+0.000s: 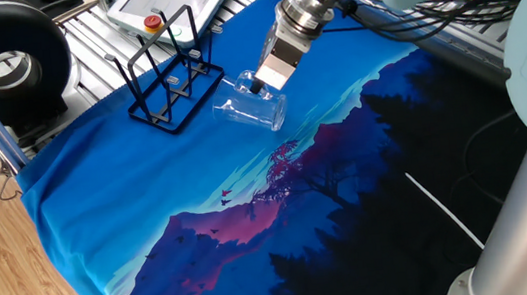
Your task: Put the cup on the cup rack
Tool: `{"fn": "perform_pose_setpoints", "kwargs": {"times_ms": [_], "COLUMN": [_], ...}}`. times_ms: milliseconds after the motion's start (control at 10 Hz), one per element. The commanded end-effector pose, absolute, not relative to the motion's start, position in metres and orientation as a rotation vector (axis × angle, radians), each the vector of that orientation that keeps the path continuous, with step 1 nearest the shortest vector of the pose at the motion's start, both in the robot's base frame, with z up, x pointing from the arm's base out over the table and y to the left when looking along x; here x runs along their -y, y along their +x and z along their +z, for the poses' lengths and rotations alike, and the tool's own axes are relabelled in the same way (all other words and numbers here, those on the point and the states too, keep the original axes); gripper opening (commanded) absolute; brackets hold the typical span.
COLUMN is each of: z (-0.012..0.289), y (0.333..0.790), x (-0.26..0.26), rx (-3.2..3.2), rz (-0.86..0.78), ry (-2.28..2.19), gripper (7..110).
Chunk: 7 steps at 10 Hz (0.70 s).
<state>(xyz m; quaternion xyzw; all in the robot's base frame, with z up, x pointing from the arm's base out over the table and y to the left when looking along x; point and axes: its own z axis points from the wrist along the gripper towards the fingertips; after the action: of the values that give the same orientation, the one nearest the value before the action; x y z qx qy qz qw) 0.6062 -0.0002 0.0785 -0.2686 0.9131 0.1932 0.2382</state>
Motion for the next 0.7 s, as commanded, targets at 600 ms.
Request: {"fn": "perform_pose_setpoints", "kwargs": {"times_ms": [600], "z": [0.0927], "y": [0.6228], "x": [-0.009], "rx": [-2.394], "rz": [0.582], "ry": [-0.679], "gripper": [7]}}
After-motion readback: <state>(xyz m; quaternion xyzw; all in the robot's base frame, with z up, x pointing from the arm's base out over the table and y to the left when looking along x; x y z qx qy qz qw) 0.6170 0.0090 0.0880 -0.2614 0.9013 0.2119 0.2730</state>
